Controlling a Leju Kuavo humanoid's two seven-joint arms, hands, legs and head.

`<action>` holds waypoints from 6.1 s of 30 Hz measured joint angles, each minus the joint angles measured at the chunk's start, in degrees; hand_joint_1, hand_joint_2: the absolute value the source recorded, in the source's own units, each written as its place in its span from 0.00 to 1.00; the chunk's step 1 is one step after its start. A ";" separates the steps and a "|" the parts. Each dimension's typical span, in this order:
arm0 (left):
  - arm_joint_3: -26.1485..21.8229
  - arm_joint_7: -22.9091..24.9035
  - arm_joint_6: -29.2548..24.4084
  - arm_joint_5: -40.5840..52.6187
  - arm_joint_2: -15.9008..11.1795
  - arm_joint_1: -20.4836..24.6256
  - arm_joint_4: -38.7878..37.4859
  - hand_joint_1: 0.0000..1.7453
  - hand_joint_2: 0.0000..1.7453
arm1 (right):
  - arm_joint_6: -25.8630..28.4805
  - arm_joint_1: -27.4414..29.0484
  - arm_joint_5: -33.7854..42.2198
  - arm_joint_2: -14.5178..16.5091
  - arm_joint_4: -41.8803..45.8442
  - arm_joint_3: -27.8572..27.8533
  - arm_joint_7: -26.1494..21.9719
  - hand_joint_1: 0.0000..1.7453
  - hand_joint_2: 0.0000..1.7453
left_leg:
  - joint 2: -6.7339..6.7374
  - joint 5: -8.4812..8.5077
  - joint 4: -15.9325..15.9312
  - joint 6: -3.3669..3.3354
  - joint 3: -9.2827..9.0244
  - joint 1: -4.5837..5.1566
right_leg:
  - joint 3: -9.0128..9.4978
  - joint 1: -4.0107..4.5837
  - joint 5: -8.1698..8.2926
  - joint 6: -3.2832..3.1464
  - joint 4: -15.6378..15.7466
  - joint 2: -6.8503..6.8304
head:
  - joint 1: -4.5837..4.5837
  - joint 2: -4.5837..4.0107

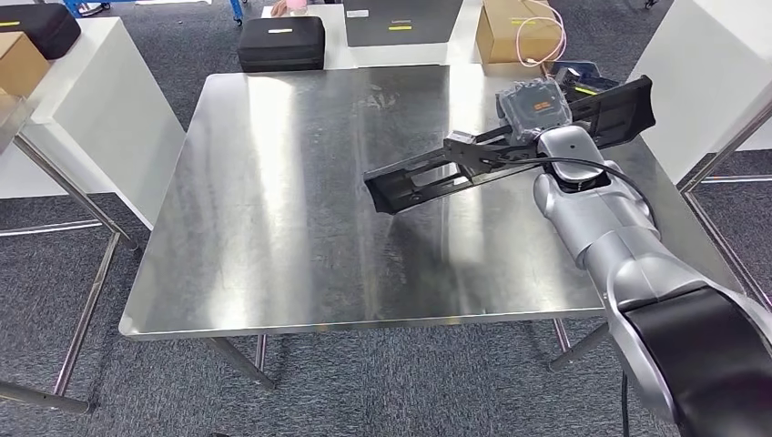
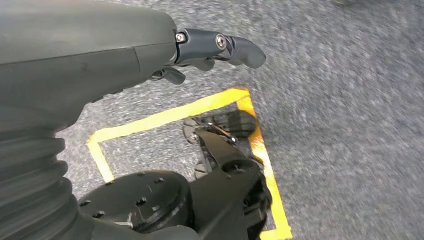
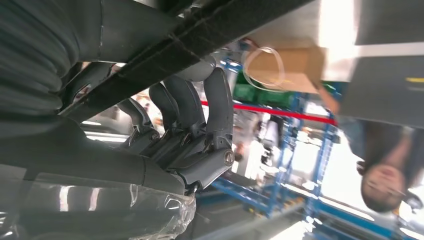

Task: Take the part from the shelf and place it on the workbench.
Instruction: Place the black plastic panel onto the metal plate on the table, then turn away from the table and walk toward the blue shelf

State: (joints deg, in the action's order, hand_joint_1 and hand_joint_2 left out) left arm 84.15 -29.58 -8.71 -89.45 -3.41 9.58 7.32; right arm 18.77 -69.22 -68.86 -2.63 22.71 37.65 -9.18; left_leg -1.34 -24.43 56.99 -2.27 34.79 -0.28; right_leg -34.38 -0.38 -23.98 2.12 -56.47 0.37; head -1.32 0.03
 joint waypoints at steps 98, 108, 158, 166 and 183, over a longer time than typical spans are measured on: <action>-5.86 0.40 -3.73 0.58 0.17 -0.46 -0.31 0.00 0.00 | -4.82 0.93 -6.88 -2.18 -3.79 -9.32 -1.00 0.00 0.00 | 1.14 -7.21 16.31 2.51 6.82 -0.70 | 0.42 -1.07 -0.04 -1.76 -0.04 -0.74 | -0.09 0.01; -5.87 0.14 -3.71 0.29 0.22 -0.32 -0.31 0.00 0.00 | -5.42 0.40 -7.21 -2.15 -3.71 -9.46 -0.83 0.00 0.00 | 1.16 -1.90 0.14 -0.65 -2.87 -0.25 | -2.94 -1.25 0.25 1.63 -2.58 -0.76 | 0.24 0.00; -7.46 -1.61 -3.64 -0.20 -0.11 -0.83 -0.37 0.00 0.00 | -3.67 0.67 -10.89 -0.41 -4.18 -10.79 3.39 0.00 0.00 | 1.18 -8.30 15.97 2.29 6.74 -0.53 | 0.08 -0.83 0.93 -2.22 0.25 -0.96 | 0.61 0.01; -7.49 -1.61 -3.29 -0.54 -0.15 -0.69 -0.37 0.00 0.00 | 0.19 1.31 -9.08 -1.89 -4.12 -14.17 8.32 0.00 0.00 | 0.95 -5.41 0.52 0.65 -6.23 0.05 | -4.23 -0.60 5.73 0.25 0.02 -1.34 | 0.66 0.01; -7.54 -1.70 -3.22 -0.56 0.08 -0.98 -0.39 0.00 0.00 | 1.73 4.17 -7.78 -3.88 -4.12 -17.98 8.59 0.00 0.00 | 1.55 7.84 -0.28 0.73 6.57 0.02 | 6.39 -0.72 -5.66 -0.34 0.03 -0.43 | 0.49 0.00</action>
State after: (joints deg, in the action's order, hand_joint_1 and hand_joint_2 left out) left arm 76.62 -31.28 -11.93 -90.01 -3.33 8.59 6.93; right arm 20.49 -65.04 -76.63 -6.52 18.59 19.68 -0.59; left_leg 0.21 -16.59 56.71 -1.54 41.36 -0.26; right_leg -28.00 -1.09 -29.64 1.78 -56.44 -0.05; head -0.83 0.03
